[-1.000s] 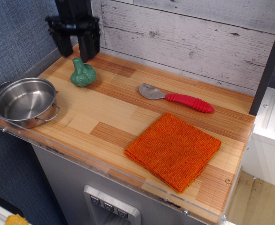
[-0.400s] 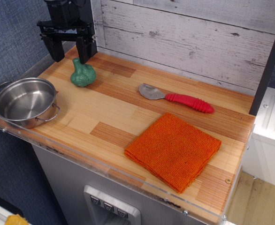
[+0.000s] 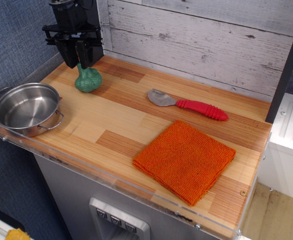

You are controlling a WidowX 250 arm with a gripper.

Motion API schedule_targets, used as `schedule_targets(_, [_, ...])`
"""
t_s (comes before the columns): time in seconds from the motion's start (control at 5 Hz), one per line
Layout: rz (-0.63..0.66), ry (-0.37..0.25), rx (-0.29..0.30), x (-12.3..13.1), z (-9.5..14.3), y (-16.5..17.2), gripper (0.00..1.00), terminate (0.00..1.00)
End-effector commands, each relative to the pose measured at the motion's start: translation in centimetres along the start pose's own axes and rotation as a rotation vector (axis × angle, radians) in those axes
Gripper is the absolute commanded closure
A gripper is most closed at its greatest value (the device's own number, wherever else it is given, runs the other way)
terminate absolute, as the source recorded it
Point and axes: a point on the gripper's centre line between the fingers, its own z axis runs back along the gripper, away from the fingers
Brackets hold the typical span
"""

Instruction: Put broccoli on orange cloth, standing, stem pointed up.

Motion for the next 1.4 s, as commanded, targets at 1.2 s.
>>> schedule_targets(1.2, [-0.401,-0.048,0.000,-8.0,4.0,-13.8,1.00,0.00])
